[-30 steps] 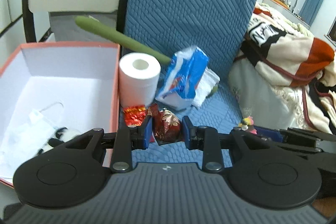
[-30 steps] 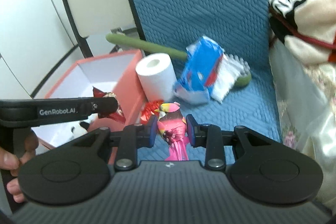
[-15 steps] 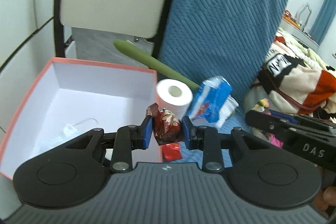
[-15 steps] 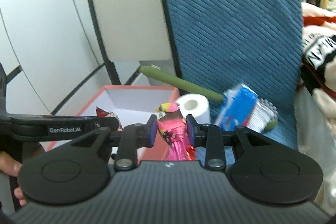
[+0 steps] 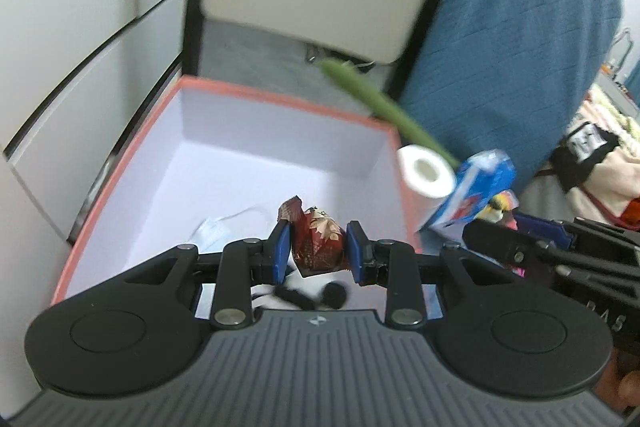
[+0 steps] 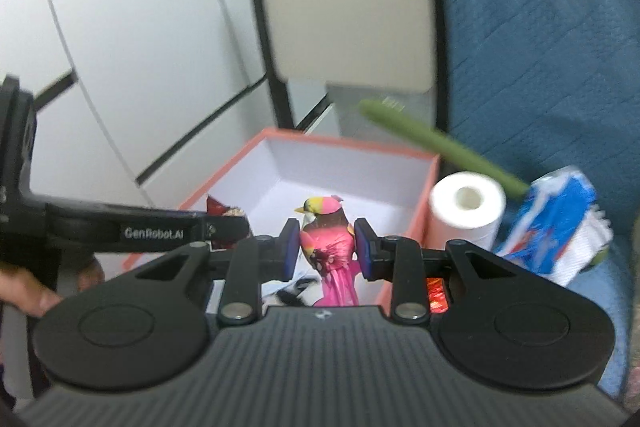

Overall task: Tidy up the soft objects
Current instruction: 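Carry the candy with the left tool while the right tool carries the doll over the pink box, then open the left tool to drop the candy while the right tool releases the doll into the box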

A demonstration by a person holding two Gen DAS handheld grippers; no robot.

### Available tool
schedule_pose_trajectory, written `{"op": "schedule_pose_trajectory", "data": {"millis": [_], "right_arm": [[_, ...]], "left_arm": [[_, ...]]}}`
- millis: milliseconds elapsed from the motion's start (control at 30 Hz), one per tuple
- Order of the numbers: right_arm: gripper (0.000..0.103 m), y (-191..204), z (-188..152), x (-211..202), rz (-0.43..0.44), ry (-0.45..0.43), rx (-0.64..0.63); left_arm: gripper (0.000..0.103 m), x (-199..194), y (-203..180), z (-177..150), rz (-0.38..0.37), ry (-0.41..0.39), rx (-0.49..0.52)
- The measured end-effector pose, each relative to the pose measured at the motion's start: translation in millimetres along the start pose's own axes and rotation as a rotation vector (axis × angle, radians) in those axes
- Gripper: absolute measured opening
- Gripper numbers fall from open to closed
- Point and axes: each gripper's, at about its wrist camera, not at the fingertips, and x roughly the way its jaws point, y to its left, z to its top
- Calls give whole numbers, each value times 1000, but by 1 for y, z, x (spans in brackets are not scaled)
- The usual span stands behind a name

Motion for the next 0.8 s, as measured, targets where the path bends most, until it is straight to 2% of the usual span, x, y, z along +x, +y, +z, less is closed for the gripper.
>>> {"op": "schedule_pose_trajectory", "data": {"millis": [167, 367, 567, 633, 700, 767, 800], "right_arm": [[33, 20, -14, 35, 14, 84, -25], [34, 33, -29, 69, -16, 184, -53], [34, 38, -35, 82, -26, 207, -76], [35, 38, -32, 84, -23, 209, -76], [44, 38, -30, 84, -10, 208, -70], [63, 35, -29, 79, -8, 196, -51], [65, 34, -29, 77, -4, 189, -42]], "left_arm": [[35, 14, 33, -10, 47, 48, -18], [35, 32, 59, -22, 64, 93, -43], [35, 39, 70, -28, 69, 116, -52], [41, 39, 72, -29, 71, 116, -57], [45, 37, 74, -29, 71, 117, -65], [45, 34, 75, -28, 78, 107, -66], [45, 32, 74, -27, 80, 101, -66]]}}
